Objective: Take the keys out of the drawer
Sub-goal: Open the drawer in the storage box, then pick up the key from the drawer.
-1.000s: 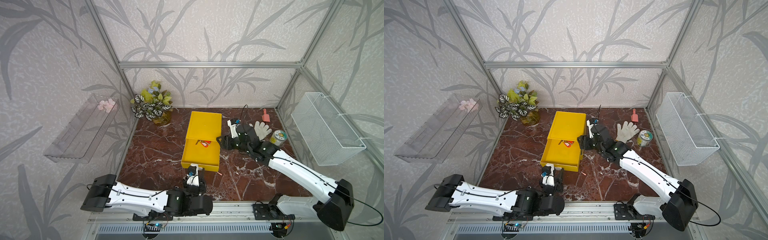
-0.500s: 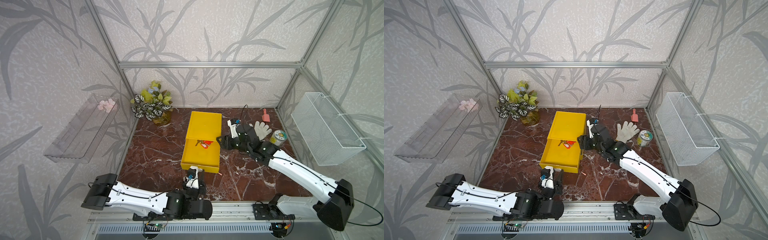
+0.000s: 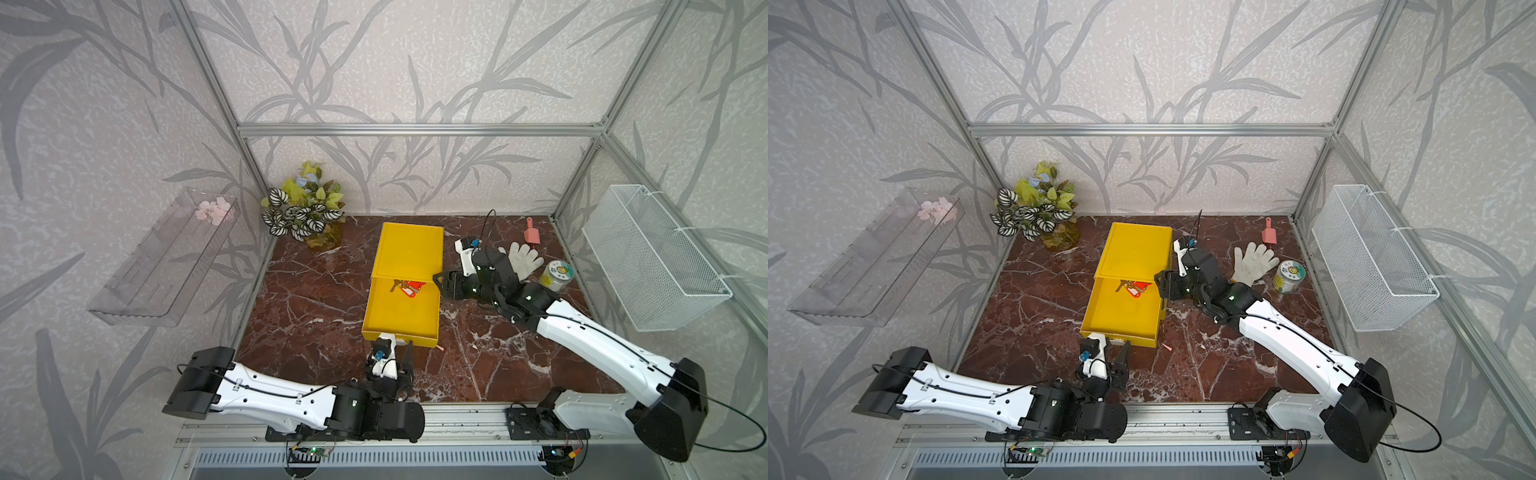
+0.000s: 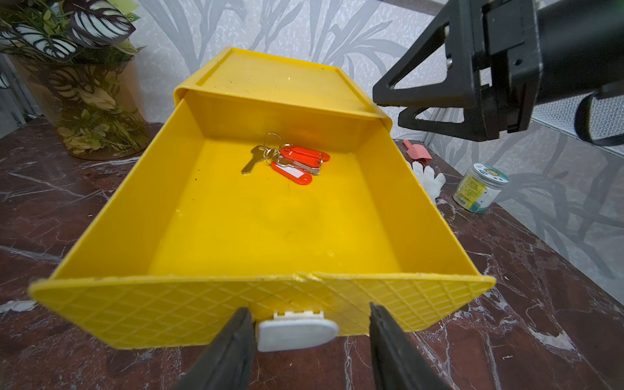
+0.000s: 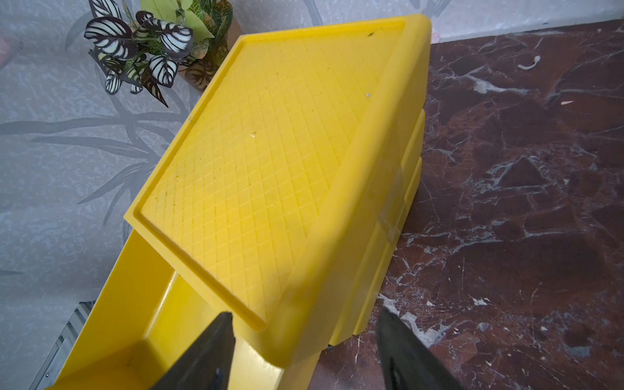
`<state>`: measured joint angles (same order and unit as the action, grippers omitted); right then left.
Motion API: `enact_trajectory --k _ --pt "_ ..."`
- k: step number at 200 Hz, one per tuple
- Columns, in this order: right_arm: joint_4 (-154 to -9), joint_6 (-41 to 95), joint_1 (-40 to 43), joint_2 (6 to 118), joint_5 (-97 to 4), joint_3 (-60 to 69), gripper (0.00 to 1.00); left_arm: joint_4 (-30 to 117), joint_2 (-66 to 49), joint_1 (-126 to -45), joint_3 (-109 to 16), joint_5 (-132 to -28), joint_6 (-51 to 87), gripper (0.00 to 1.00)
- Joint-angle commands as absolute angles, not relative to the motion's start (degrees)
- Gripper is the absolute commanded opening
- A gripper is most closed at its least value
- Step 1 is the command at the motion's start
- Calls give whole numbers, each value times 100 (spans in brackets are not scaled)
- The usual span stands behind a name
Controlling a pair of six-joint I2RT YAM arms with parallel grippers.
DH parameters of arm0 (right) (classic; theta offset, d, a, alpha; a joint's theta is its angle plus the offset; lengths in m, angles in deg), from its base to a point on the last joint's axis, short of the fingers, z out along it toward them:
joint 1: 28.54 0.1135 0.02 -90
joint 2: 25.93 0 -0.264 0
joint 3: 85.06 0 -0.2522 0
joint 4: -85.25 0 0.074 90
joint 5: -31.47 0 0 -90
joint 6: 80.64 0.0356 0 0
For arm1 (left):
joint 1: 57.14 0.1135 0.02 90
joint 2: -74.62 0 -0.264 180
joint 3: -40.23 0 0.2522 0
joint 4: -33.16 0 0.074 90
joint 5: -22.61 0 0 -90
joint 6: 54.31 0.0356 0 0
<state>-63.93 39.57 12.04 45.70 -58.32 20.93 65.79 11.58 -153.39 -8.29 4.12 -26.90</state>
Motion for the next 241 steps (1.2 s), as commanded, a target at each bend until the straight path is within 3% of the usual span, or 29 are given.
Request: enact_trajectory --k 1,41,76,112,137,192,241 --pt "-6344 3980 1234 4448 -5921 1996 70 6708 1229 -15395 -911 537 -2672 59" --pt "-6076 3876 1242 4244 -6150 1903 70 7506 1239 -15752 -1228 939 -2992 63" --pt "-5499 3684 1377 4004 -6440 1558 68 8699 1597 -15864 -1602 732 -3615 57" --pt "-4964 3518 1840 3885 -6812 1101 61 8944 2216 -15910 -1933 790 -2759 50" --pt "-4681 3419 2427 3963 -7284 714 58 8242 2750 -15849 -2101 1230 -1010 48" --pt "-4606 3405 3819 4767 -8475 353 55 6744 4457 -13825 -1994 89 1946 44" --pt "-3992 4313 4032 5587 -8600 6 54 6687 4157 -12252 -2266 -1098 2323 44"
